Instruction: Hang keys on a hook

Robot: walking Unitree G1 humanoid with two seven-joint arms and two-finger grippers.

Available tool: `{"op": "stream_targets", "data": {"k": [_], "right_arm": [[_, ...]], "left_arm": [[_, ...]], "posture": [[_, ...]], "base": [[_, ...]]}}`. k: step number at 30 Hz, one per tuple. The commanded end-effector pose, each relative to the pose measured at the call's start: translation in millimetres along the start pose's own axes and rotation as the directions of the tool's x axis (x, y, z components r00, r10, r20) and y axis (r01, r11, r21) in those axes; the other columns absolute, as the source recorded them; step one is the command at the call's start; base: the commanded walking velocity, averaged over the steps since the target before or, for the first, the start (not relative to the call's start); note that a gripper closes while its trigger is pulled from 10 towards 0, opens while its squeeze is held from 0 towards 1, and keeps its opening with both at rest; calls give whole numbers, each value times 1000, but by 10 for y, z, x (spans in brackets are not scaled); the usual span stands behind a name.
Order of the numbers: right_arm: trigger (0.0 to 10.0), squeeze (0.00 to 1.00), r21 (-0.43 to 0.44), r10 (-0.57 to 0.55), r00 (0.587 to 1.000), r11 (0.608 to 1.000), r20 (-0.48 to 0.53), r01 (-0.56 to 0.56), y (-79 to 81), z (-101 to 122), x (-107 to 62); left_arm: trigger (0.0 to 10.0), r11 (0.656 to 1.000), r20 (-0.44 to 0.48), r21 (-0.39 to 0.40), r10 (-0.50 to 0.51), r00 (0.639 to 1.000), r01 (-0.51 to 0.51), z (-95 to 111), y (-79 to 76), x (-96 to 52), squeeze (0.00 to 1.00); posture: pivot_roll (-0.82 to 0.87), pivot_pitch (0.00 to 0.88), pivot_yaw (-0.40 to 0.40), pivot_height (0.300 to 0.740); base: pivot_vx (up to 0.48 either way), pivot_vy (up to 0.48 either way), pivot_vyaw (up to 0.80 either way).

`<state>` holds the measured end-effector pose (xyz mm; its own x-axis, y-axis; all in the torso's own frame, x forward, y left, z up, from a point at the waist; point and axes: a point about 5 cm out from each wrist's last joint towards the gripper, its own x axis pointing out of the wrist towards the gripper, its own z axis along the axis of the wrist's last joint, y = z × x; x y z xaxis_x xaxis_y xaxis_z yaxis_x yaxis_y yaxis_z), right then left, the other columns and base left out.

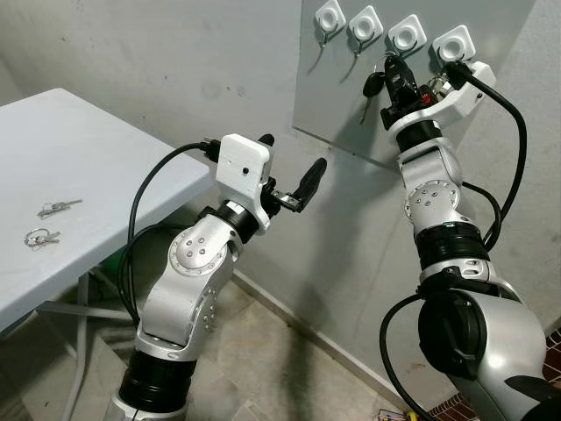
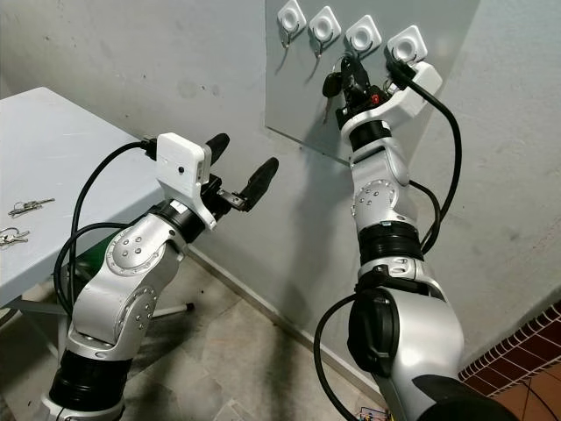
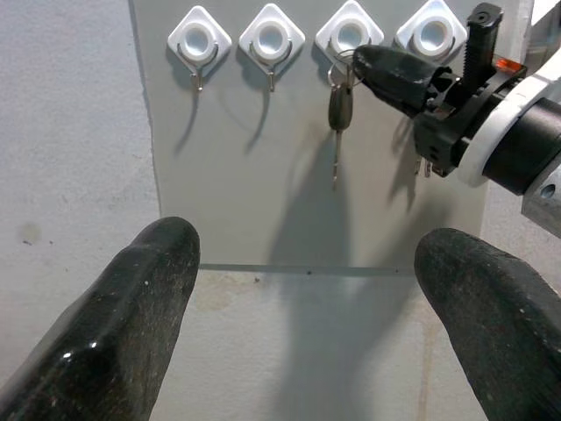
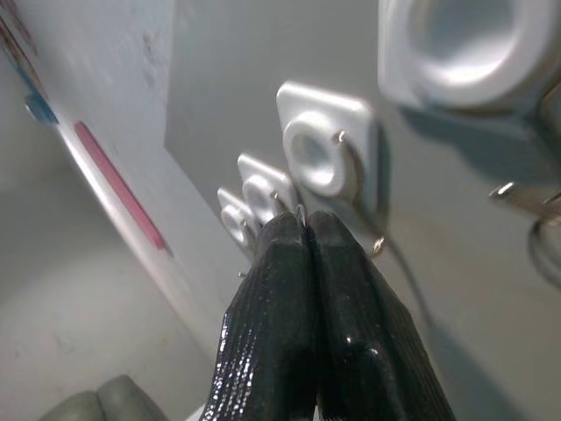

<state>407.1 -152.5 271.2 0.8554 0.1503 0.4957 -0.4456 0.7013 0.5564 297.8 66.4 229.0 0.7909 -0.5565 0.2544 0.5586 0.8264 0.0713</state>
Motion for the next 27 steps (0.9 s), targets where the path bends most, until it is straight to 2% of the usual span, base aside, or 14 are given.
{"op": "stream_targets", "data": {"k": [1, 5, 27], "right_arm": [[10000, 0, 14, 17, 999, 1000, 34, -17, 16, 65, 26], [10000, 0, 31, 40, 998, 999, 50, -42, 36, 77, 34], [10000, 0, 51, -65, 998, 997, -12, 66, -89, -36, -3]], "left_arm": [[10000, 1000, 2, 4, 3, 1000, -3, 21, -1, -4, 0], [10000, 1000, 3, 3, 4, 1000, -4, 23, -1, -1, 0], [10000, 1000, -1, -4, 17, 1000, -17, 22, 9, -10, 0]], "posture": [[64, 0, 4, 740], [64, 0, 4, 740], [68, 0, 2, 740]], "base": [[0, 0, 0], [0, 0, 0], [0, 0, 0]]}}
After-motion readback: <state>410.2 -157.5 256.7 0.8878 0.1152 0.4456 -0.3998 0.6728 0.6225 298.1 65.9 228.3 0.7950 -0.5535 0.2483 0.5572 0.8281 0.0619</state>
